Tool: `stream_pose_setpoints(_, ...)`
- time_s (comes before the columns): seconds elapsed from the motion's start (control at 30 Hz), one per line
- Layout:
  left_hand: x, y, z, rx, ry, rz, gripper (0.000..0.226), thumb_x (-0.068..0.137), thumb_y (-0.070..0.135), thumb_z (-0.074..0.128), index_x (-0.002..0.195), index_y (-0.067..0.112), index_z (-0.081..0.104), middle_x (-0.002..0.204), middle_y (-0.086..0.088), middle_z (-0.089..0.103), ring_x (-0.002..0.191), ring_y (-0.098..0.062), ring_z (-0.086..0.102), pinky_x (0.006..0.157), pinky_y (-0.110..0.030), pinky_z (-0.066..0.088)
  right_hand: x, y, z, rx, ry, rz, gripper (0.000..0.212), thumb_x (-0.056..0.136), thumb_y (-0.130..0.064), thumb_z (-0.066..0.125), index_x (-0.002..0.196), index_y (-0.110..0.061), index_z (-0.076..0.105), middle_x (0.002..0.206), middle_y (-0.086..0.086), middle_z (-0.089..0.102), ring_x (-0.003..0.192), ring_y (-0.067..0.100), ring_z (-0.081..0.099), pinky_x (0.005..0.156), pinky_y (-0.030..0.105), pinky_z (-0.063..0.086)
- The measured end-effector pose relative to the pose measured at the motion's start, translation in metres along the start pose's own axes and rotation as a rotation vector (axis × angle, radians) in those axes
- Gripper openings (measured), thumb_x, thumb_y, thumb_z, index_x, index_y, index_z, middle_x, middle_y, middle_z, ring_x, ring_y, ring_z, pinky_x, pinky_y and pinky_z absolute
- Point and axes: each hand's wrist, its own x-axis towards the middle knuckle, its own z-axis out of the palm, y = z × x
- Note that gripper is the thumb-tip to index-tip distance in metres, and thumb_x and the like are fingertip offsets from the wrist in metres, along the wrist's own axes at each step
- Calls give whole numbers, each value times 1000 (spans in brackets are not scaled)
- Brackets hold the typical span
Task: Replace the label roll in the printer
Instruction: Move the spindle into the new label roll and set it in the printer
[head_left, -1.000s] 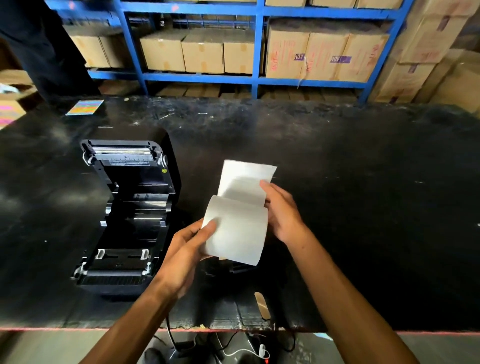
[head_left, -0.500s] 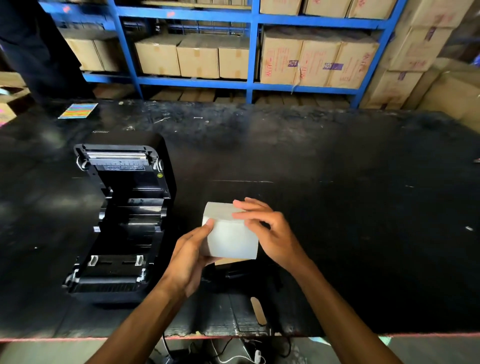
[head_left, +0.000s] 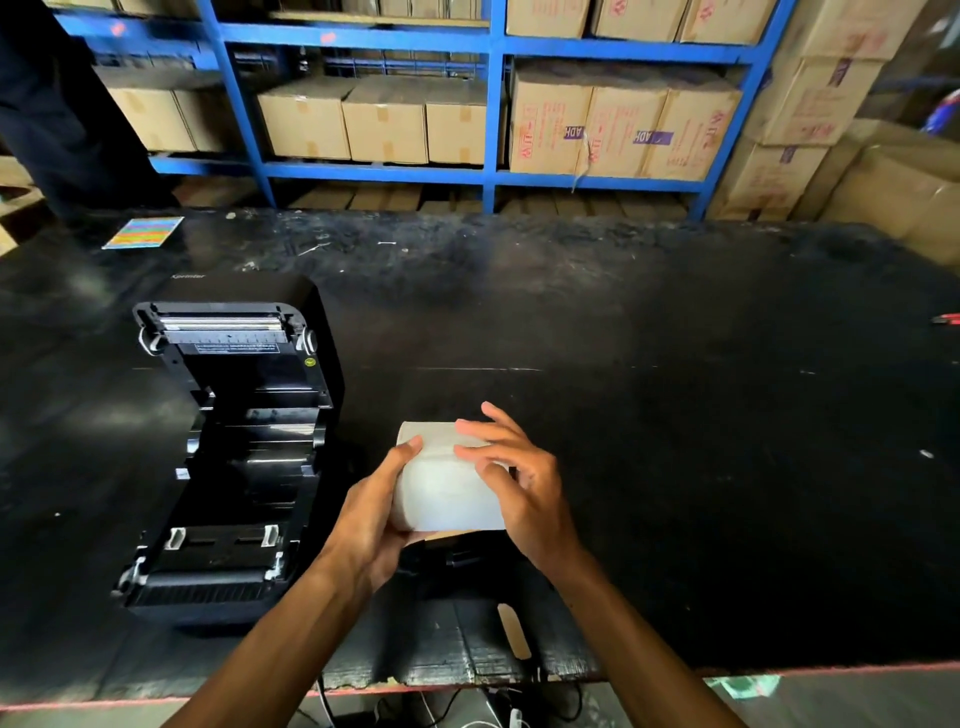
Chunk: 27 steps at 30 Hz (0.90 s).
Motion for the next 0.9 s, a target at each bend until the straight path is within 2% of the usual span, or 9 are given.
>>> stream_pose_setpoints(0.1, 4, -2, -10, -25, 38, -2, 32, 76, 37, 72, 95, 13, 71, 79, -8, 79, 69, -22, 75, 52, -38, 58, 6, 12, -14, 135, 125, 162, 22, 86, -3, 52, 90, -2, 73, 114, 11, 69, 111, 12, 62, 93, 16, 46)
stream_pose_setpoints(0.17, 6, -2, -17, -22, 54, -5, 30, 77, 39, 71, 96, 15, 70, 79, -4, 79, 77, -23, 73, 61, -42, 61, 5, 33, -32, -74, 194, 330, 17, 89, -5, 57, 100, -6, 70, 114, 14, 69, 104, 16, 65, 88, 17, 49)
stream_pose_setpoints(0.27, 8, -1, -27, -32, 68, -12, 31, 78, 40, 70, 101, 17, 68, 95, -8, 76, 91, -27, 69, 82, -51, 57, -15, 72, -52, -498, 0, 723, 43, 86, -30, 65, 120, -4, 60, 125, 16, 61, 116, 28, 58, 96, 32, 46)
stream_pose_setpoints(0.33, 8, -1, -31, -54, 83, -23, 34, 78, 39, 70, 104, 17, 67, 107, -11, 71, 98, -30, 67, 86, -55, 55, -32, 89, -53, -655, -100, 850, 56, 81, -47, 64, 120, -7, 58, 126, 16, 59, 114, 30, 57, 94, 35, 47)
stream_pose_setpoints(0.47, 6, -4, -36, -113, 109, -41, 38, 80, 38, 68, 112, 17, 62, 118, -14, 65, 110, -35, 62, 83, -56, 55, -46, 97, -46, -776, -71, 843, 44, 80, -47, 64, 101, -8, 62, 108, 13, 64, 99, 30, 61, 79, 35, 50)
stream_pose_setpoints(0.6, 6, -10, -39, -155, 109, -62, 45, 81, 39, 66, 121, 18, 59, 119, -14, 64, 112, -36, 61, 84, -57, 54, -45, 94, -45, -570, -4, 872, 26, 83, -30, 67, 91, -6, 67, 94, 12, 70, 90, 26, 64, 79, 36, 51)
stream_pose_setpoints(0.67, 5, -13, -42, -186, 86, -82, 39, 82, 41, 64, 116, 22, 60, 114, -12, 66, 106, -36, 62, 85, -56, 54, -42, 90, -51, -487, 24, 850, 22, 82, -26, 68, 91, -6, 67, 89, 9, 69, 87, 23, 64, 78, 34, 50)
stream_pose_setpoints(0.77, 5, -17, -49, -268, 65, -97, 30, 80, 43, 63, 105, 26, 62, 108, -10, 67, 102, -35, 63, 85, -55, 53, -35, 81, -68, -371, 157, 816, 19, 82, -24, 70, 85, -6, 69, 83, 9, 69, 79, 21, 63, 71, 32, 49)
stream_pose_setpoints(0.9, 7, -17, -52, -322, 59, -98, 36, 75, 47, 67, 105, 27, 63, 109, -10, 69, 104, -37, 63, 81, -55, 56, -21, 64, -87, -194, 325, 783, 20, 84, -28, 67, 90, -9, 68, 83, 9, 69, 72, 19, 61, 63, 29, 47)
